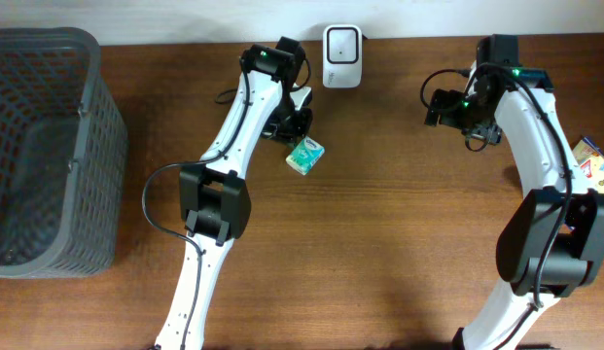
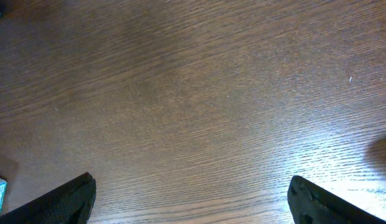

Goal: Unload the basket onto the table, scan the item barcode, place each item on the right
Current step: 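Lower the tissue pack with the left gripper near table center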

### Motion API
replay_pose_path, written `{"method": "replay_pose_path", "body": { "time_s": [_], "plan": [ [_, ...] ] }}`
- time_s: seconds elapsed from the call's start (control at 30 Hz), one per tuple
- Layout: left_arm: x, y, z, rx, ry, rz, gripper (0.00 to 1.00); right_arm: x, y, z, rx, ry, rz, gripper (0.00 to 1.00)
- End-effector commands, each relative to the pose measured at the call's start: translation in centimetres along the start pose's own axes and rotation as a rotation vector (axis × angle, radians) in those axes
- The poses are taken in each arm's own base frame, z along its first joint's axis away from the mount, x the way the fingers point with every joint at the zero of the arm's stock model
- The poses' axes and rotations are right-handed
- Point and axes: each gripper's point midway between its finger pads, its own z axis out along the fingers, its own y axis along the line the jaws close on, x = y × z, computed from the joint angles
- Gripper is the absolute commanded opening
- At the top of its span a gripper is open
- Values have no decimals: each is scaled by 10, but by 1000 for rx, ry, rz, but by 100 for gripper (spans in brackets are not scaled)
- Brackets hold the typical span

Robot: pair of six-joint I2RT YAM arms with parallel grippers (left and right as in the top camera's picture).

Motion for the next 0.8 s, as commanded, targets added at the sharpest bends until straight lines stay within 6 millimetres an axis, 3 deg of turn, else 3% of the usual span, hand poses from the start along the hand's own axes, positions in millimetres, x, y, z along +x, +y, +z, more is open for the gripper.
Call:
{"method": "replay_pose_path", "body": {
  "time_s": [0.0,0.1,0.3,0.47,0.77],
  "plan": [
    [5,3,23,28,53,2,0,2,-1,3,17,7,0,98],
    [11,-2,41,81,104,-13,0,2,-1,3,17,7,0,99],
    [11,6,58,57,121,-18,0,2,-1,3,17,7,0,99],
    [2,42,61,-153,80,-92,0,2,-1,3,17,7,0,99],
    [-8,47,63,-180,39,-85,0,2,-1,3,17,7,0,99]
  ]
}}
